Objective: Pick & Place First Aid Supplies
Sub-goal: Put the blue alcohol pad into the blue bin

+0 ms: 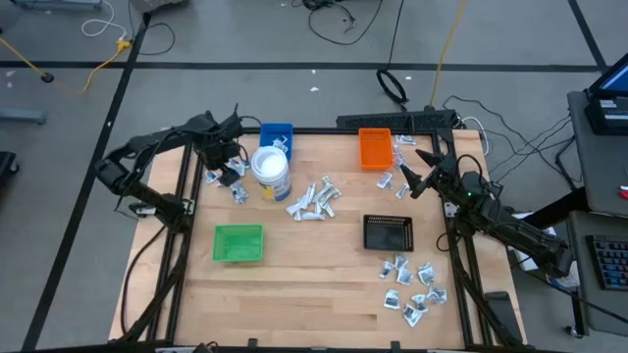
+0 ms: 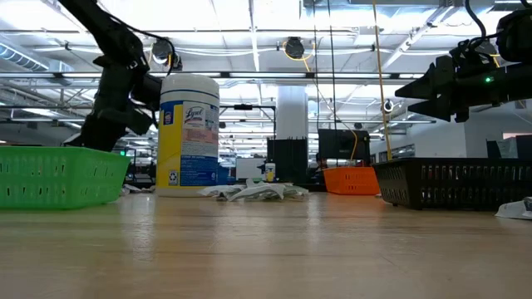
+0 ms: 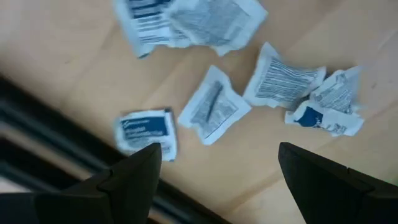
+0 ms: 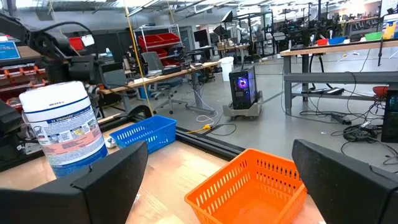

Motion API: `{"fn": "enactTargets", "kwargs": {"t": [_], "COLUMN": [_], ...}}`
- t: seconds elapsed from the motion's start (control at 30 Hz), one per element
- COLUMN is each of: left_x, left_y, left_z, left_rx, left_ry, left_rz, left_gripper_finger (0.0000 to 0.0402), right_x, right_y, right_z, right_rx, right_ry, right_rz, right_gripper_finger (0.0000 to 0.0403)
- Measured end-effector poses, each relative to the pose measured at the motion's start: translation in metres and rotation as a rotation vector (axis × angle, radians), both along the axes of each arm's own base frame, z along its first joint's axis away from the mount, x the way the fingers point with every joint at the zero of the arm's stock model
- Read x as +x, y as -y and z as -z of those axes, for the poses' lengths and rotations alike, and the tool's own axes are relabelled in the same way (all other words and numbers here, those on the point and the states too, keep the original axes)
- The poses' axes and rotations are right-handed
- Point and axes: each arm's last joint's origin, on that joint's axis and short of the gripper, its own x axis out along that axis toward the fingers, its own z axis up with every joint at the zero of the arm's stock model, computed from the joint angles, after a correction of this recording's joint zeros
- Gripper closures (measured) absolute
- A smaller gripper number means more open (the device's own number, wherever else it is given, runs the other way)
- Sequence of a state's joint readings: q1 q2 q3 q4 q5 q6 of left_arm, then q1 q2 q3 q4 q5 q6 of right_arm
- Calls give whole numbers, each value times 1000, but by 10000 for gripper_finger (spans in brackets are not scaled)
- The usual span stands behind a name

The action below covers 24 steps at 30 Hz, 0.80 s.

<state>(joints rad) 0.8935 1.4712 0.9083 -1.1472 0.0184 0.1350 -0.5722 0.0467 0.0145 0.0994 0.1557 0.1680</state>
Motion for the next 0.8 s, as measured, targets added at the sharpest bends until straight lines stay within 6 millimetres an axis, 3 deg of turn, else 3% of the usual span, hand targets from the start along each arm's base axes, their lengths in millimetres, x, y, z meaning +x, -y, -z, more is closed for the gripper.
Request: {"fn": "enactTargets", "kwargs": {"t": [0.37, 0.57, 0.8], "left_x": [1, 1, 5], "left_y": [5, 5, 3], "left_z": [21, 36, 40], "left_rx": [26, -16, -14], "left_ry": [11, -47, -16], "left_rz": [232, 295, 350], "left_gripper_finger": [72, 59, 58], "right_x": [0, 0, 0], "right_y": [0, 0, 0], "right_z": [0, 0, 0], "right_rx": [0, 0, 0], "right_ry": [0, 0, 0], "right_rz": [0, 0, 0], "right_gripper_finger": [9, 9, 9]}}
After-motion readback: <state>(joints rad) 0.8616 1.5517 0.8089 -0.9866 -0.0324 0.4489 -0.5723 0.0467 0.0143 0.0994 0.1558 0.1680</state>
